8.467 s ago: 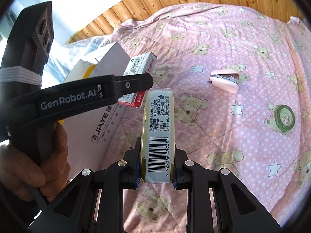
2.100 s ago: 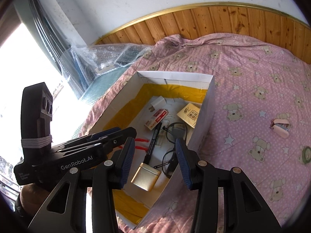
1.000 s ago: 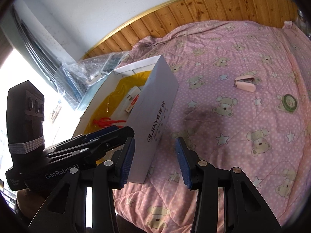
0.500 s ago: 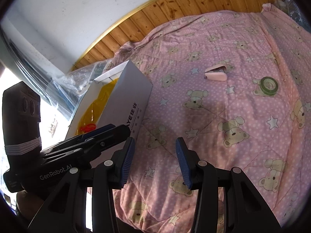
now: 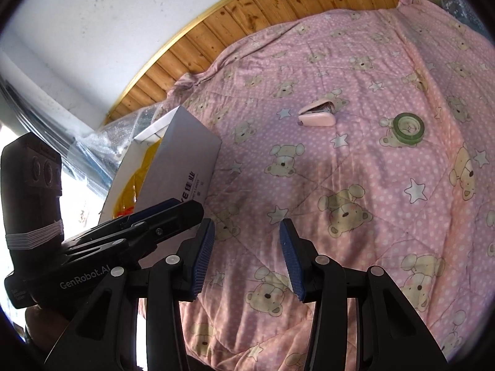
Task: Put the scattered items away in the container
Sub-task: 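Move both grippers away from the box toward the pink stapler and green tape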
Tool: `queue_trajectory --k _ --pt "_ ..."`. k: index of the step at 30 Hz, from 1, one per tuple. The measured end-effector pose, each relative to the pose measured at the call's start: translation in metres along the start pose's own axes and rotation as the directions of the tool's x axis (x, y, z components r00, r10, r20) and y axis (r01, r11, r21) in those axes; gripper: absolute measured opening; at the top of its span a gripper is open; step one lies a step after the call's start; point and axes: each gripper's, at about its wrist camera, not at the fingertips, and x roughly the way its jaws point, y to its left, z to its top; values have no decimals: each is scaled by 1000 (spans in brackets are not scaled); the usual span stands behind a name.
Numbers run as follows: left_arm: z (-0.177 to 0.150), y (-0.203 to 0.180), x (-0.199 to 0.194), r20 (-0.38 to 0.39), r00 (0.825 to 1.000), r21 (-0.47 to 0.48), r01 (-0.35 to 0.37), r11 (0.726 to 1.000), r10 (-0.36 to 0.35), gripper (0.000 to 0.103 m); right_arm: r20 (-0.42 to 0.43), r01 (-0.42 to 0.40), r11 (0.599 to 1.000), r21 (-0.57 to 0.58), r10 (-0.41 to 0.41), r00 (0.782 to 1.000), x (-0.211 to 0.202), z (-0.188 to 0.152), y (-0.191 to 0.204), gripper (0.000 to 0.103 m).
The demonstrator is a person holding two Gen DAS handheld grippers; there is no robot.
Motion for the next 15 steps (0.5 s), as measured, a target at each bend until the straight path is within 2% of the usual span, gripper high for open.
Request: queue_trajectory --k 15 --pt "26 -18 50 -72 997 26 2 1000 0 45 0 38 995 89 -38 999 4 25 -53 47"
